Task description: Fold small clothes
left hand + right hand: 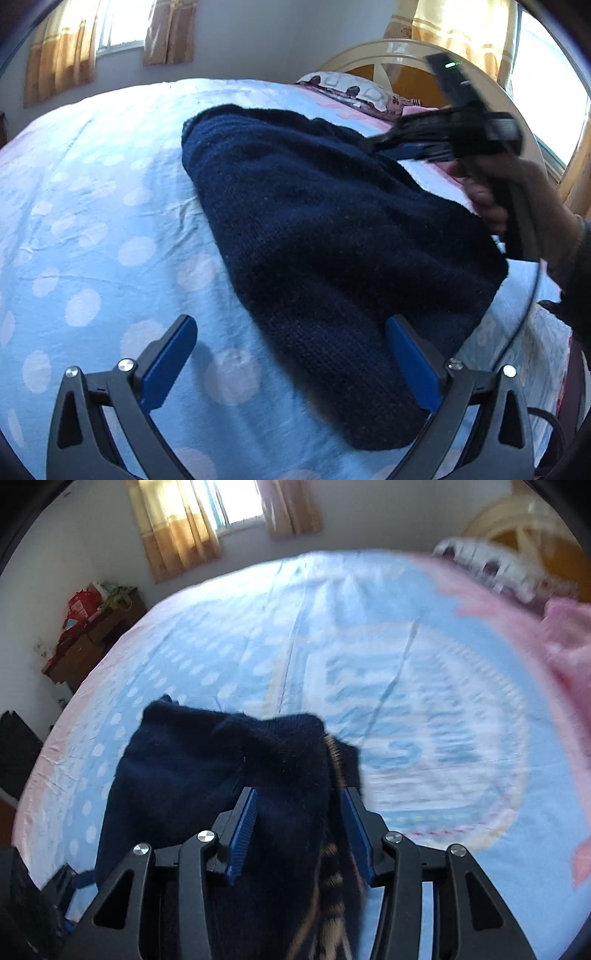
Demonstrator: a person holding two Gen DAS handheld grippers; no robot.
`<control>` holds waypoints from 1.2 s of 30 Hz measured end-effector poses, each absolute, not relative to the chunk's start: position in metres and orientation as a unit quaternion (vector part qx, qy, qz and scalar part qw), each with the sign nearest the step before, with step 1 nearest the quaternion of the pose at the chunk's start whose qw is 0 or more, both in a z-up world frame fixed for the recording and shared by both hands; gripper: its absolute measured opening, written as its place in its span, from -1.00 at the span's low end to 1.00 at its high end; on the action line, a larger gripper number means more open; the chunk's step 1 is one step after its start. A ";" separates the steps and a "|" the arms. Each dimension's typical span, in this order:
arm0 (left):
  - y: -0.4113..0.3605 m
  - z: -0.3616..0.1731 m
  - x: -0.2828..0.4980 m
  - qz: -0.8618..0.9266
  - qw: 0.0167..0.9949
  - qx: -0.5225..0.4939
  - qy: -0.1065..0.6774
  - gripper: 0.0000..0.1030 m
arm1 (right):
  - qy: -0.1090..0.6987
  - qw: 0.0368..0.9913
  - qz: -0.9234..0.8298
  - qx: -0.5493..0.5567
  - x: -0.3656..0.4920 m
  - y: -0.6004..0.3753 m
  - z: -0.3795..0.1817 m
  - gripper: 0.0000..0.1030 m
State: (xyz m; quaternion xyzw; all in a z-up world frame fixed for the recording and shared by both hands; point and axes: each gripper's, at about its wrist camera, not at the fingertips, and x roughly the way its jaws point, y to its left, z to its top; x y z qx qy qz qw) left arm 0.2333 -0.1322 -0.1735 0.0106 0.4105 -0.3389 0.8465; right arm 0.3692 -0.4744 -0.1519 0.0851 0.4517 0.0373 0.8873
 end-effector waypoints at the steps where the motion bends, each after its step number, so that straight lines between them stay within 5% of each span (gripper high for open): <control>1: -0.131 -0.174 0.236 -0.342 0.844 0.005 0.414 1.00 | 0.464 0.881 0.040 0.087 0.377 -0.474 -0.159 -0.45; 2: -0.132 -0.175 0.236 -0.343 0.842 0.001 0.416 1.00 | 0.471 0.876 0.044 0.089 0.382 -0.472 -0.166 -0.69; 5: -0.129 -0.175 0.237 -0.350 0.839 -0.014 0.416 1.00 | 0.449 0.889 0.043 0.085 0.376 -0.469 -0.159 -0.87; 15: -0.138 -0.177 0.234 -0.350 0.839 0.006 0.418 1.00 | 0.454 0.889 -0.008 0.059 0.381 -0.483 -0.175 -0.88; 26: -0.139 -0.176 0.234 -0.348 0.840 0.006 0.416 1.00 | 0.391 0.913 0.103 0.057 0.282 -0.460 -0.120 -0.72; 30: -0.138 -0.176 0.234 -0.349 0.840 0.004 0.416 1.00 | 0.456 0.885 0.094 0.009 0.269 -0.443 -0.157 -0.72; 36: -0.133 -0.176 0.239 -0.337 0.844 -0.008 0.417 1.00 | 0.440 0.892 0.106 0.023 0.261 -0.450 -0.164 -0.71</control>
